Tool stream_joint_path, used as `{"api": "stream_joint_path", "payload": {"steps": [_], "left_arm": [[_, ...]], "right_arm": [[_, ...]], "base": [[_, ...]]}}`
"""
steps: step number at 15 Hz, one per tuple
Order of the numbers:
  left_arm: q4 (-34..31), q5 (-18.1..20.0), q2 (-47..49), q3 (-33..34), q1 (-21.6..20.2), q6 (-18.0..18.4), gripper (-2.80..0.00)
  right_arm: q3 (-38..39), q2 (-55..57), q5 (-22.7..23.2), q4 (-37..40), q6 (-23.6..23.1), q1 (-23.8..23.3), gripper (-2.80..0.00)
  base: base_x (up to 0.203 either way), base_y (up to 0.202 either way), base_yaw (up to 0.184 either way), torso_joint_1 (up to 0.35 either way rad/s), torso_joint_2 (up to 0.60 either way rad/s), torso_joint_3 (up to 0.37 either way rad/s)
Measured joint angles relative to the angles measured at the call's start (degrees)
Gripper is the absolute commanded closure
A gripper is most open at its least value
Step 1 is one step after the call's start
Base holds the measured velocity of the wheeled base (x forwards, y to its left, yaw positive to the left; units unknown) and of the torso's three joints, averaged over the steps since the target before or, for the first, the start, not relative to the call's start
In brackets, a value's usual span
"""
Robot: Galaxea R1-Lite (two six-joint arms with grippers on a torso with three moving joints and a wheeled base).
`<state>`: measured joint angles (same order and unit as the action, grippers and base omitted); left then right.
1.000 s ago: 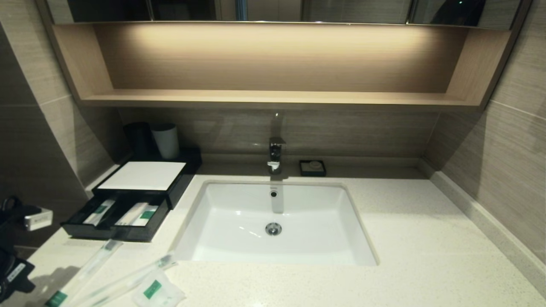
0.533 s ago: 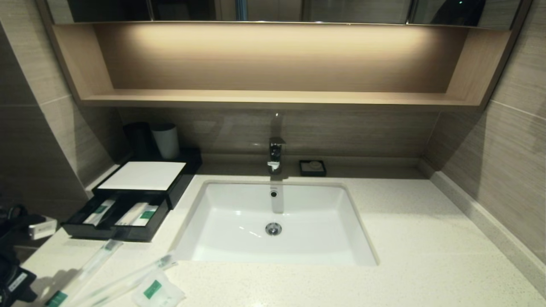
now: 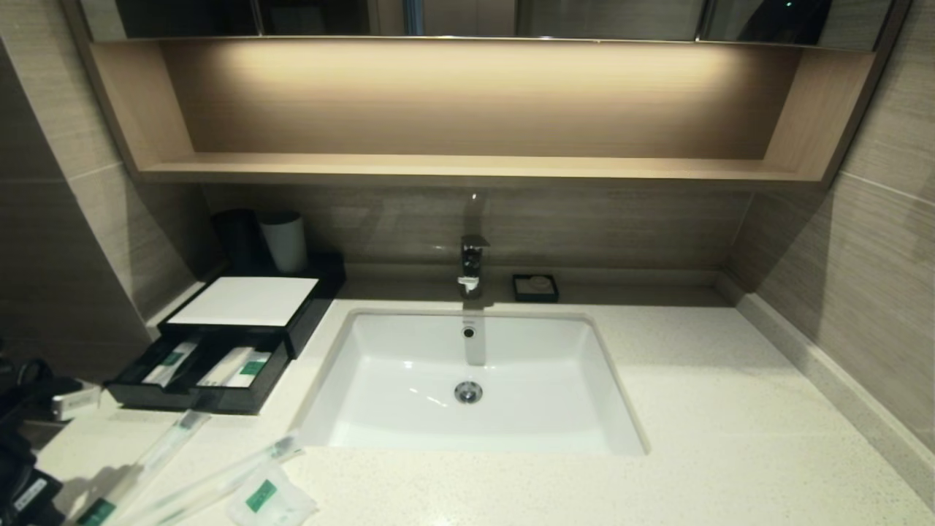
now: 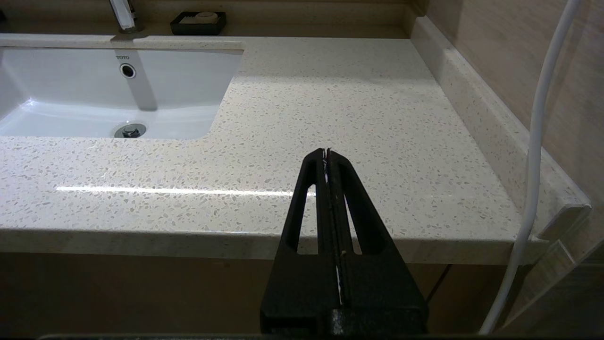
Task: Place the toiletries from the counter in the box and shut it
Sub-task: Pick up the bathroom toiletry
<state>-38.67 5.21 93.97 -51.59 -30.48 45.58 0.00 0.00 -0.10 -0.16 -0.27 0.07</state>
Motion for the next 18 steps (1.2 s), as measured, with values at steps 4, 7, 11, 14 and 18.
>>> {"api": "stream_joint_path", "payload": {"steps": [4, 7, 11, 14, 18], "left_arm": [[-0.38, 0.05, 0.21, 0.3, 0.0, 1.32, 0.0], [0.04, 0.06, 0.84, 0.82, 0.0, 1.55, 0.0], [1.49, 0.22, 2.26, 0.94, 0.0, 1.16, 0.0], [1.77, 0.28, 2.65, 1.1, 0.05, 0.87, 0.0], [6.16, 0.3, 2.73, 3.27, 0.05, 0.89, -2.8]], "right_arm": [[0.0, 0.0, 0.02, 0.02, -0.02, 0.0, 0.0], [0.0, 0.0, 0.01, 0.01, 0.02, 0.0, 0.0], [0.0, 0.0, 0.0, 0.0, 0.0, 0.0, 0.0], [0.0, 0.0, 0.0, 0.0, 0.02, 0.0, 0.0], [0.0, 0.0, 0.0, 0.0, -0.02, 0.0, 0.0]], "base": [[0.0, 0.0, 0.0, 0.0, 0.0, 0.0], [0.0, 0.0, 0.0, 0.0, 0.0, 0.0], [0.0, 0.0, 0.0, 0.0, 0.0, 0.0], [0.0, 0.0, 0.0, 0.0, 0.0, 0.0], [0.0, 0.0, 0.0, 0.0, 0.0, 0.0]]}}
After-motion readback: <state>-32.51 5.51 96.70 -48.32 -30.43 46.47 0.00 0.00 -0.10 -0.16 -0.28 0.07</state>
